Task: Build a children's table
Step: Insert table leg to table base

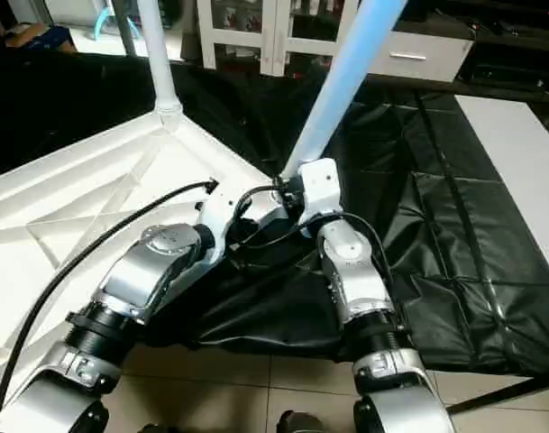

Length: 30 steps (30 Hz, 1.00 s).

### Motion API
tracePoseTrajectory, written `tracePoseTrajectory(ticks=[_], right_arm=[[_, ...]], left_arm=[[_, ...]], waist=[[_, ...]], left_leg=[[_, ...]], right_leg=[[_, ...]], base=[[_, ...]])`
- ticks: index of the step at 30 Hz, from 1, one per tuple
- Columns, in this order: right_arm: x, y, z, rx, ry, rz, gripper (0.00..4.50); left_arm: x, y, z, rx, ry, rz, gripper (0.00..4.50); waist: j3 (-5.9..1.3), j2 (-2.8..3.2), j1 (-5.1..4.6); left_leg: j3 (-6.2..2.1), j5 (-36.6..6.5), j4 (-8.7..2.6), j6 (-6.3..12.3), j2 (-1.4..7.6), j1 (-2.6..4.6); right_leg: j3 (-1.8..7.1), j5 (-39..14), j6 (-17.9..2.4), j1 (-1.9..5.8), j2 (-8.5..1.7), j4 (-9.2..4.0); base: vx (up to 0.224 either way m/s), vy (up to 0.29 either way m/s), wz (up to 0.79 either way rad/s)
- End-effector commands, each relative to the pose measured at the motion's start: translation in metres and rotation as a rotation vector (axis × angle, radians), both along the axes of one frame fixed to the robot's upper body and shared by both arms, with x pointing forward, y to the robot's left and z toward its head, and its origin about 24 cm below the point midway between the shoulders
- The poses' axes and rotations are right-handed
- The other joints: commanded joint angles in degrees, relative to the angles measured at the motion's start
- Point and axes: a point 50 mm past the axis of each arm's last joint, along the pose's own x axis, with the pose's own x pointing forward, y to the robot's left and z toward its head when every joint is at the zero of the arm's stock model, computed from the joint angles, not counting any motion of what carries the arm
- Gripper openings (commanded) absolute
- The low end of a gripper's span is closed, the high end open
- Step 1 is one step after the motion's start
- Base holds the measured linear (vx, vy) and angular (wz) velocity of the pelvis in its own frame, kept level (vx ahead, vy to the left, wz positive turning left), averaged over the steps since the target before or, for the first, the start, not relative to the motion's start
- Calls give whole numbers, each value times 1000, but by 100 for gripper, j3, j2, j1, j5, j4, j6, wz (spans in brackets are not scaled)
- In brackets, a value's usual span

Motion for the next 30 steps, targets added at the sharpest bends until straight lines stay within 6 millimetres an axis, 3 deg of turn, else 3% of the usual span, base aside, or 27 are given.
tracePoseTrajectory(ticks=[1, 5, 7, 8, 9, 10, 11, 13, 15, 17, 18, 21, 25, 30], right_arm=[[-2, -10, 8, 38, -19, 14, 194], [-6, -20, 15, 98, -9, 74, 193], [-12, -32, 23, 208, 48, 195, 193], [-13, -34, 25, 225, 56, 217, 193], [-23, -53, 32, 279, 169, 398, 193], [-28, -60, 34, 295, 212, 456, 192], [-30, -64, 35, 305, 236, 486, 192], [-38, -75, 37, 300, 280, 561, 192], [-47, -84, 39, 280, 335, 631, 192], [-57, -97, 38, 160, 374, 691, 192], [-58, -98, 38, 147, 376, 694, 192], [-62, -102, 38, 112, 404, 714, 192], [-66, -95, 35, 77, 424, 753, 192], [-66, -78, 18, -83, 362, 764, 191]], left_arm=[[-4, 2, -4, 12, -5, -43, 0], [-8, 3, -4, 20, -27, -112, 0], [-14, 6, -5, 41, -51, -217, 0], [-15, 6, -5, 46, -56, -236, 0], [-26, 9, -7, 88, -91, -438, 0], [-31, 11, -9, 106, -90, -506, 0], [-34, 12, -10, 115, -88, -541, 0], [-40, 15, -13, 138, -71, -611, 0], [-46, 18, -18, 146, -49, -666, 0], [-49, 22, -21, 160, -48, -696, 0], [-49, 22, -21, 161, -48, -696, 0], [-46, 24, -21, 175, -71, -695, 0], [-43, 25, -19, 172, -88, -711, 0], [-42, 24, -17, 160, -102, -710, 0]], waist=[[-448, -41, 53], [-436, -23, 73], [-415, -24, 97], [-396, -7, 102], [-360, -3, 109], [-353, -9, 156], [-326, 10, 186], [-311, 10, 229], [-305, 8, 305], [-307, -12, 322], [-301, -46, 313], [-280, -56, 267], [-280, -69, 264], [-282, -30, 283]], left_leg=[[21, -398, -295, 749, 34, 95], [14, -415, -302, 813, 51, 99], [1, -605, -316, 836, 55, 100], [5, -616, -323, 804, 68, 102], [0, -723, -335, 803, 45, 111], [-18, -846, -348, 785, 73, 130], [7, -918, -348, 742, 76, 160], [24, -963, -352, 612, 84, 155], [27, -1110, -356, 497, 94, 200], [24, -1026, -359, 397, 98, 166], [28, -1016, -359, 401, 96, 152], [13, -1087, -371, 397, 85, 102], [15, -1243, -366, 382, 83, 118], [9, -1259, -378, 256, 88, 102]], right_leg=[[93, 310, -1707, 406, -139, -191], [91, 275, -1708, 398, -143, -190], [97, 85, -1667, 415, -145, -206], [99, 44, -1661, 389, -150, -218], [87, -65, -1658, 395, -106, -246], [91, -184, -1611, 410, -120, -245], [95, -306, -1617, 356, -122, -271], [106, -561, -1577, 328, -149, -279], [104, -878, -1485, 317, -148, -310], [98, -949, -1431, 313, -165, -298], [99, -942, -1415, 310, -169, -296], [89, -1187, -1334, 296, -189, -311], [102, -1502, -1199, 275, -198, -349], [95, -1594, -1110, 244, -207, -363]], base=[[0, 0, 0], [0, 0, 0], [0, 0, 0], [0, 0, 0], [0, 0, 0], [0, 0, 0], [0, 0, 0], [0, 0, 0], [0, 0, 0], [0, 0, 0], [0, 0, 0], [0, 0, 0], [0, 0, 0], [0, 0, 0]])
